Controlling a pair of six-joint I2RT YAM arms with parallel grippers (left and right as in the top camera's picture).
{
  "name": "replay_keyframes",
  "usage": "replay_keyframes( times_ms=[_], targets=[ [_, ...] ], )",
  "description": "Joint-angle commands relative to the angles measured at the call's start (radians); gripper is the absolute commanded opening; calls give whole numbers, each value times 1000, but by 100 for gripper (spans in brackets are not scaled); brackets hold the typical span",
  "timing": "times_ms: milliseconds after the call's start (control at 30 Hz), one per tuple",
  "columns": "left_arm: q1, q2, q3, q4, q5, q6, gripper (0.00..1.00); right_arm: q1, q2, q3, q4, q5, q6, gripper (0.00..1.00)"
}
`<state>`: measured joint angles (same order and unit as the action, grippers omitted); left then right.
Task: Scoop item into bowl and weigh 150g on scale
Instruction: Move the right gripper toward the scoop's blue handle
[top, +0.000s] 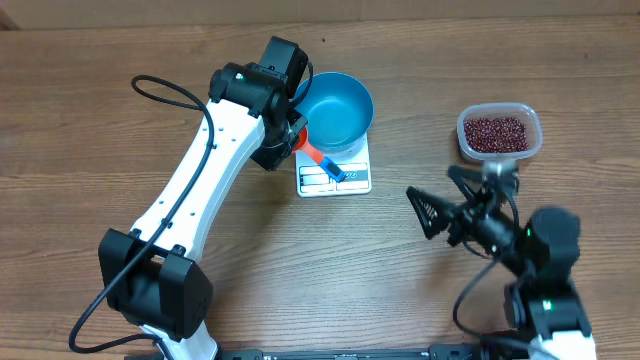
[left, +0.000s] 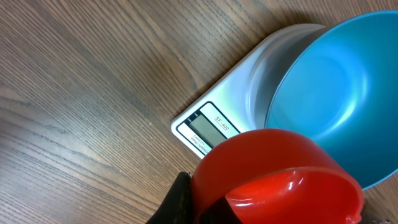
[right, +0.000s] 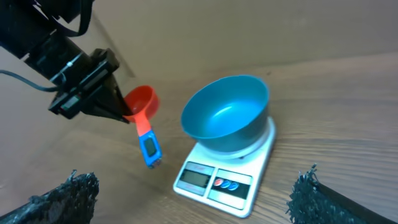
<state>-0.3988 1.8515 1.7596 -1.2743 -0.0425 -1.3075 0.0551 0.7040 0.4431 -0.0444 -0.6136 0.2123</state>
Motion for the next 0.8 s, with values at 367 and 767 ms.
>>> replay_keyframes(
  times_ms=[367, 767],
  targets=[
    [-31, -21, 26, -5, -17, -62, 4, 6, 445, 225, 161, -453, 58, 100],
    [-55, -21, 26, -29, -16, -140, 4, 6, 470, 225, 266, -487, 368, 100]
  ],
)
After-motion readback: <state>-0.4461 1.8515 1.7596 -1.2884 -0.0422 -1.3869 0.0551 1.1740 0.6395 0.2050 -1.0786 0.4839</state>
